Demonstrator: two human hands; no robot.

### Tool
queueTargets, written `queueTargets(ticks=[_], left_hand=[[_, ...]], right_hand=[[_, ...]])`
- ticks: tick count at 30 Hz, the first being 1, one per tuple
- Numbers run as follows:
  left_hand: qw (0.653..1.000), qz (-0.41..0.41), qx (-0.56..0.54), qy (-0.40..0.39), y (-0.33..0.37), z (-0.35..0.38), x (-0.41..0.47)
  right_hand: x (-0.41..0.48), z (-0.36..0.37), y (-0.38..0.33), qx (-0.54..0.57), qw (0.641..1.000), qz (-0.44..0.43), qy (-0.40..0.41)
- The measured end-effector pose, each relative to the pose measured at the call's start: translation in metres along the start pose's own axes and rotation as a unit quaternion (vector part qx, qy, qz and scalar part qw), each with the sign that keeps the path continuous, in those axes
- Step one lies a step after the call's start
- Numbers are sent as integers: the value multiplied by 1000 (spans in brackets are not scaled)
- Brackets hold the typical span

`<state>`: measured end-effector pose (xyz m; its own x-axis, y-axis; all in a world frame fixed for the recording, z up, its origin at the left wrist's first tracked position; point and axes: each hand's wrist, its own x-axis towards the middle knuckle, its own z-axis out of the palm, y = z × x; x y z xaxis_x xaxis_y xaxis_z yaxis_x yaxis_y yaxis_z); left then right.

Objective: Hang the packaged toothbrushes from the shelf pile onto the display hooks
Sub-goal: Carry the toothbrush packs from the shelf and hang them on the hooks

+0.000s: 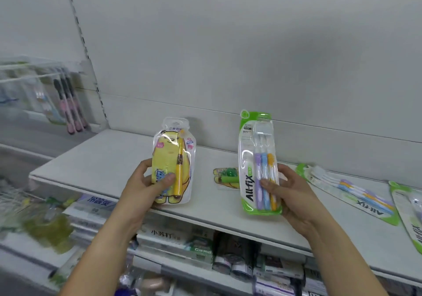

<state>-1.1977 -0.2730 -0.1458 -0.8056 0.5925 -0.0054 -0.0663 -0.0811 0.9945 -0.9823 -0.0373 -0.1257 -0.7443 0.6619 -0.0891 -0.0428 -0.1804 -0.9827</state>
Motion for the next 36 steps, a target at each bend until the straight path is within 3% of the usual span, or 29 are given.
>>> queueTargets(ticks=[8, 15, 21, 30, 36], left_hand=[[989, 28, -12, 145, -13, -53, -81], [951, 26, 2, 308, -36, -100, -200], [918, 10, -2, 397, -68, -135, -291], [874, -43, -50, 481, -138, -197, -375], [854, -48, -97, 508, -164, -283, -405]], right_hand=[[-18, 69, 25, -20, 991, -53, -125], [-44, 140, 74, -18, 949, 12, -314], [-83, 190, 140, -40, 902, 69, -424], [-125, 273, 226, -94, 861, 129, -483], [-145, 372, 272, -128, 850, 136, -493]])
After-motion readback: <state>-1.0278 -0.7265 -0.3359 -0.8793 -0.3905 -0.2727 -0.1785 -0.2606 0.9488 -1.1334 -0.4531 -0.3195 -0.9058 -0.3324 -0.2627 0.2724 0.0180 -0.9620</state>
